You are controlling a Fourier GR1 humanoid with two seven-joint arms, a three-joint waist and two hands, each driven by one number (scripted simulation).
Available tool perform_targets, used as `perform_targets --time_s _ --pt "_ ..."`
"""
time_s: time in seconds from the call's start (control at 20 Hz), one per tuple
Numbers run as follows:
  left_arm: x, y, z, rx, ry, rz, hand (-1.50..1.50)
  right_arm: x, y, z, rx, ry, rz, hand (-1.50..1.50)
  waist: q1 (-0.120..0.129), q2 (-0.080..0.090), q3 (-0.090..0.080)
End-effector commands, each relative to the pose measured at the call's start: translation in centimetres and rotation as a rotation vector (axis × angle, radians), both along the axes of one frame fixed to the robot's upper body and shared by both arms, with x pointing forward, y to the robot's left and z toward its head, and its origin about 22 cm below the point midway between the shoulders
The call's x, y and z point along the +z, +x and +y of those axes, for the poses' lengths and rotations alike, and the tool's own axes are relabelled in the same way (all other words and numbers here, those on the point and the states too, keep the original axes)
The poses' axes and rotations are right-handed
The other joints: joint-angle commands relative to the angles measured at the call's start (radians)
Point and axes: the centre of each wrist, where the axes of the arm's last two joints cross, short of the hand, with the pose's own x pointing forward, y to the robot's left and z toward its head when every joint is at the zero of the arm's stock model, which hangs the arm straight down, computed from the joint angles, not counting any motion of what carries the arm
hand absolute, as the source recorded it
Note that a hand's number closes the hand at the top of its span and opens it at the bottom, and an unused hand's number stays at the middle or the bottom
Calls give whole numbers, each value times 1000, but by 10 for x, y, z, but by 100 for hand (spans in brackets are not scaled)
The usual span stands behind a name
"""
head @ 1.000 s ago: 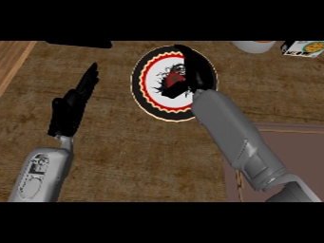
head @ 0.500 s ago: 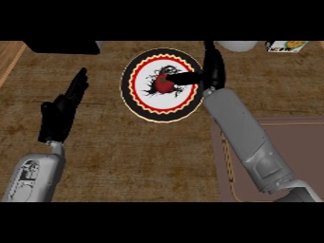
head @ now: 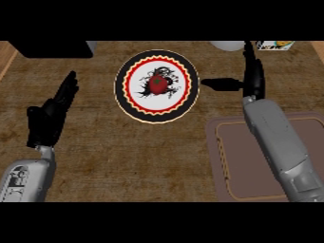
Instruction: Pick the tomato from the tray and place it in the plate
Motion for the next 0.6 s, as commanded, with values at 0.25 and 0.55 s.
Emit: perform_targets --time_s 0.25,0.55 --pt "-7 -3 -6 21 -18 0 0 -7 -36 -64 43 -3 0 -150 -9 -3 -1" --pt "-4 0 9 -1 -7 -18 0 -22 -21 -96 9 18 10 -150 7 3 0"
